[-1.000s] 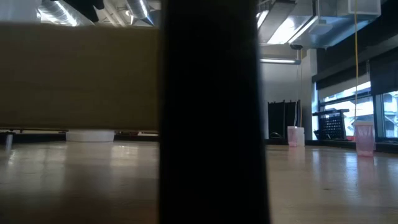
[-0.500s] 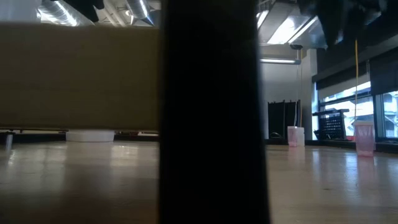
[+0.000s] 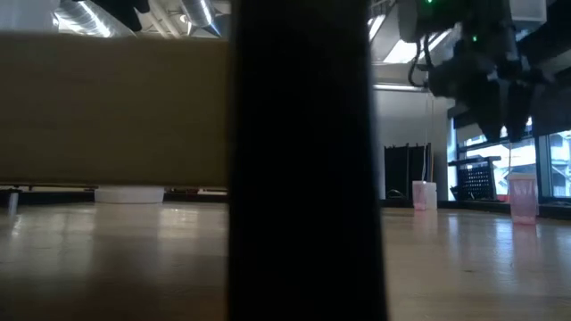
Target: Pick and place medicine bottles onto shelf by color
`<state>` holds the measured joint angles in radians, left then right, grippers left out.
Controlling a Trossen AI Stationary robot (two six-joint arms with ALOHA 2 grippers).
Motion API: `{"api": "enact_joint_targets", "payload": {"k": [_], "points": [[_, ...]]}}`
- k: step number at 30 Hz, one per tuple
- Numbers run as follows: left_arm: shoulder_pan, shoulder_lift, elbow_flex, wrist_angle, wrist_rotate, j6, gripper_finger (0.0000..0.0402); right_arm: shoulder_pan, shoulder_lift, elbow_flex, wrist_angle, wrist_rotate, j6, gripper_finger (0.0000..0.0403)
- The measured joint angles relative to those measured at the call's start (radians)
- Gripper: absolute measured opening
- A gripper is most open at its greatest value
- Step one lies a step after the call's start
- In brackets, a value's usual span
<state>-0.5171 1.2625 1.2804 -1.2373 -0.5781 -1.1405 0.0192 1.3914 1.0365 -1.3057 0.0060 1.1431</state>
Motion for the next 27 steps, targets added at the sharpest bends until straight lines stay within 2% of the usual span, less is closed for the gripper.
{"api": "enact_joint_targets", "payload": {"k": [4, 10, 27], "points": [[0.000, 0.000, 0.000, 0.000, 0.000, -0.002, 0.0190, -0.013, 0.000, -0.070, 0.040, -0.062, 0.004, 0.0239], [0.001, 0.000, 0.000, 0.001, 0.000, -0.001, 0.0190, -0.013, 0.000, -0.127, 0.120, -0.063, 0.004, 0.0239], [0.018, 0.000, 0.000, 0.000, 0.000, 0.007, 0.0190, -0.012, 0.000, -0.129, 0.119, -0.051, 0.001, 0.0239]]}}
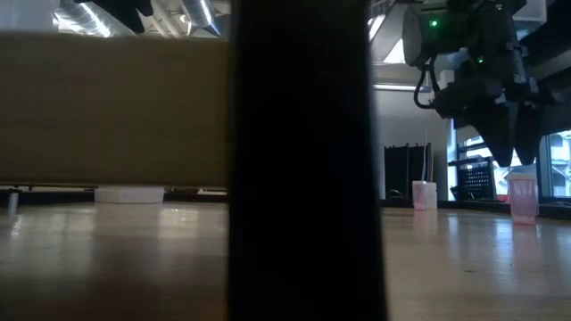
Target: Pick and place medicine bottles onto shelf by color
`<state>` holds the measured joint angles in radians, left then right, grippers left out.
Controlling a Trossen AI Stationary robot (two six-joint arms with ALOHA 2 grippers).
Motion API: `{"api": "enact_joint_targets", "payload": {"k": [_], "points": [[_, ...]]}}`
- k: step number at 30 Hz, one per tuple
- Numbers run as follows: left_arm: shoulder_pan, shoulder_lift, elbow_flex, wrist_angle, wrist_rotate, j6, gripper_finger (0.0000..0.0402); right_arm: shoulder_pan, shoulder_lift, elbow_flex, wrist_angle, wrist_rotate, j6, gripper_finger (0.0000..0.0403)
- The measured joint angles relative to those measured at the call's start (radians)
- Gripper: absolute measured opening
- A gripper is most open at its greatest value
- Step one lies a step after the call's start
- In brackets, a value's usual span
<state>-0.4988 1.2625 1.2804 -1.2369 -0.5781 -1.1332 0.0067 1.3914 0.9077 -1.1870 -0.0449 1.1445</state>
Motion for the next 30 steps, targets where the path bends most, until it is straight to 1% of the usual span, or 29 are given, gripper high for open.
{"api": "enact_joint_targets", "payload": {"k": [12, 21, 30], "points": [[0.000, 0.000, 0.000, 0.006, 0.000, 0.018, 0.0190, 0.000, 0.000, 0.000, 0.000, 0.016, 0.031, 0.0239], [0.000, 0.000, 0.000, 0.098, 0.000, 0.145, 0.0190, 0.000, 0.001, -0.124, 0.136, -0.029, 0.046, 0.0239], [0.000, 0.000, 0.000, 0.104, 0.000, 0.149, 0.0190, 0.000, 0.001, -0.142, 0.175, -0.027, 0.033, 0.0239]]}}
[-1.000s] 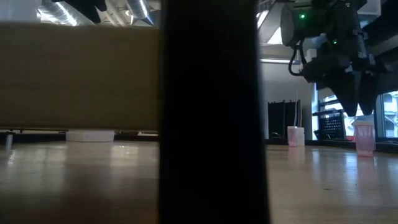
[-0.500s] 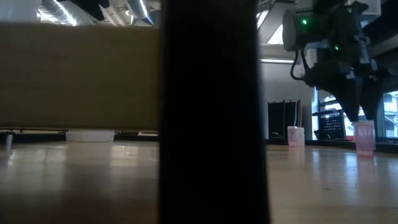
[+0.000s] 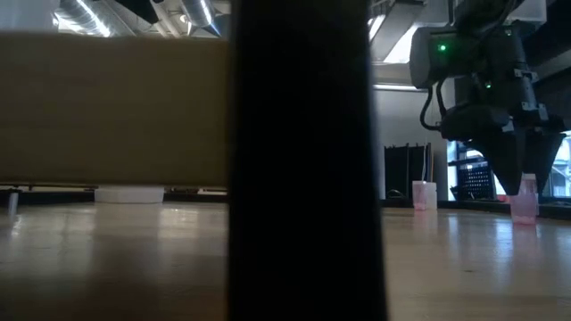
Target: Pick and place medicine bottles onto shelf by color
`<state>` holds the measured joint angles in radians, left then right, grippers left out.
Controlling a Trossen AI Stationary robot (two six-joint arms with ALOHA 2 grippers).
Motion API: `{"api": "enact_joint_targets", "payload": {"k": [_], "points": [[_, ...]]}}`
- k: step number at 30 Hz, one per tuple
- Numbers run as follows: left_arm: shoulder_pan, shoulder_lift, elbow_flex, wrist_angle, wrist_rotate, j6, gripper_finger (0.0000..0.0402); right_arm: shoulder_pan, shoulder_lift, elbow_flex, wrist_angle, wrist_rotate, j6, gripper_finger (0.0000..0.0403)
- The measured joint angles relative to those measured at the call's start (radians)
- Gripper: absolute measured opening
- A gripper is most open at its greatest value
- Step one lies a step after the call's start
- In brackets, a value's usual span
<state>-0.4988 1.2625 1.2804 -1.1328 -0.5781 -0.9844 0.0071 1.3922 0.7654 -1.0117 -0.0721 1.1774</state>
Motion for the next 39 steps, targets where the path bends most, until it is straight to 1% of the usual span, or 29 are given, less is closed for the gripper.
{"api": "enact_joint_targets", "payload": {"k": [3, 5, 12, 17, 21, 25, 30, 36, 39], "points": [[0.000, 0.000, 0.000, 0.000, 0.000, 0.000, 0.0190, 0.000, 0.000, 0.000, -0.001, 0.001, 0.000, 0.0236], [0.000, 0.000, 0.000, 0.000, 0.000, 0.000, 0.0190, 0.000, 0.000, 0.000, -0.001, 0.006, 0.000, 0.0227], [0.000, 0.000, 0.000, 0.001, 0.002, 0.000, 0.0190, 0.000, 0.000, 0.000, -0.001, 0.071, -0.001, 0.0173], [0.000, 0.000, 0.000, 0.001, 0.020, 0.000, 0.0190, 0.000, 0.000, 0.000, -0.002, 0.071, -0.002, 0.0136], [0.000, 0.000, 0.000, 0.001, 0.020, 0.000, 0.0190, 0.000, 0.000, 0.000, -0.002, 0.071, -0.004, 0.0118], [0.000, 0.000, 0.000, 0.001, 0.020, 0.000, 0.0190, 0.000, 0.000, 0.004, -0.005, 0.068, -0.005, 0.0116], [0.000, 0.000, 0.000, 0.001, 0.020, 0.000, 0.0190, 0.000, 0.000, 0.045, -0.004, 0.063, -0.008, 0.0116], [0.000, 0.000, 0.000, 0.001, 0.020, 0.000, 0.0190, 0.000, 0.000, 0.151, -0.003, 0.102, -0.076, 0.0115], [0.000, 0.000, 0.000, 0.001, 0.020, 0.000, 0.0190, -0.002, 0.005, 0.214, -0.003, 0.105, -0.134, 0.0115]]}}
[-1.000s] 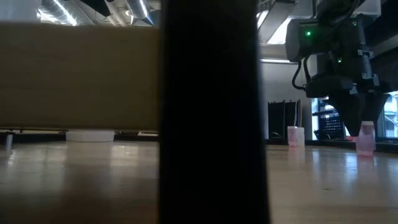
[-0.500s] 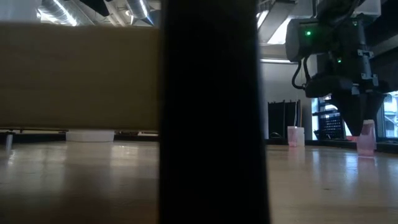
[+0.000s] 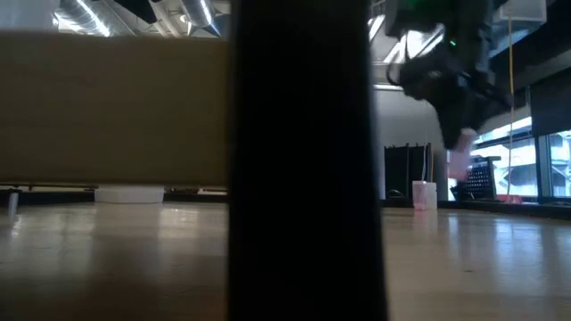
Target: Pick and place medicine bottles onto shelf by color
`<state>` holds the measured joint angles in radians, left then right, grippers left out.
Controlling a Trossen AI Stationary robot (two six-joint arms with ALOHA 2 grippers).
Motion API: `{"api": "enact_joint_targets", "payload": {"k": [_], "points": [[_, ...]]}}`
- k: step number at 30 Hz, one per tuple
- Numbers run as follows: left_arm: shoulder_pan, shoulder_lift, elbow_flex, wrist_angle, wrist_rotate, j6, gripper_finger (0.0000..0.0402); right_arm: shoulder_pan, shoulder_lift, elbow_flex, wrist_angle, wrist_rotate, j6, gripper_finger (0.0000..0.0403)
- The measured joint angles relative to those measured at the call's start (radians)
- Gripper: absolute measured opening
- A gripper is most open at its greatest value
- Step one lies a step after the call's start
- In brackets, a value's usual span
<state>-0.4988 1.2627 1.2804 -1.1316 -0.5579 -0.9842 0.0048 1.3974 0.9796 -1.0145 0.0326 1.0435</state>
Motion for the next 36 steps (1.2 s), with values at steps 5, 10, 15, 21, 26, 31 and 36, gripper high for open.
{"api": "enact_joint_targets", "payload": {"k": [5, 10, 15, 21, 26, 31, 36], "points": [[0.000, 0.000, 0.000, 0.000, 0.000, 0.000, 0.0190, -0.017, 0.074, 0.140, -0.002, 0.000, -0.153, 0.0115], [0.000, 0.000, 0.000, 0.000, 0.000, 0.000, 0.0190, -0.043, 0.222, 0.331, -0.026, -0.015, -0.373, 0.0115], [0.000, 0.000, 0.000, 0.000, 0.000, -0.005, 0.0190, -0.068, 0.411, 0.558, -0.095, -0.075, -0.619, 0.0115], [0.000, 0.000, 0.000, 0.000, 0.001, -0.007, 0.0190, -0.072, 0.632, 0.813, -0.193, -0.077, -0.813, 0.0115], [0.000, 0.000, 0.000, 0.000, 0.001, -0.009, 0.0190, -0.072, 0.773, 0.962, -0.194, -0.079, -0.930, 0.0115], [0.000, 0.000, 0.000, 0.000, 0.001, -0.009, 0.0190, -0.069, 0.870, 1.055, -0.192, -0.053, -1.020, 0.0115], [0.000, 0.000, 0.000, 0.000, 0.001, -0.009, 0.0190, -0.064, 0.919, 1.081, -0.193, -0.003, -1.052, 0.0115]]}}
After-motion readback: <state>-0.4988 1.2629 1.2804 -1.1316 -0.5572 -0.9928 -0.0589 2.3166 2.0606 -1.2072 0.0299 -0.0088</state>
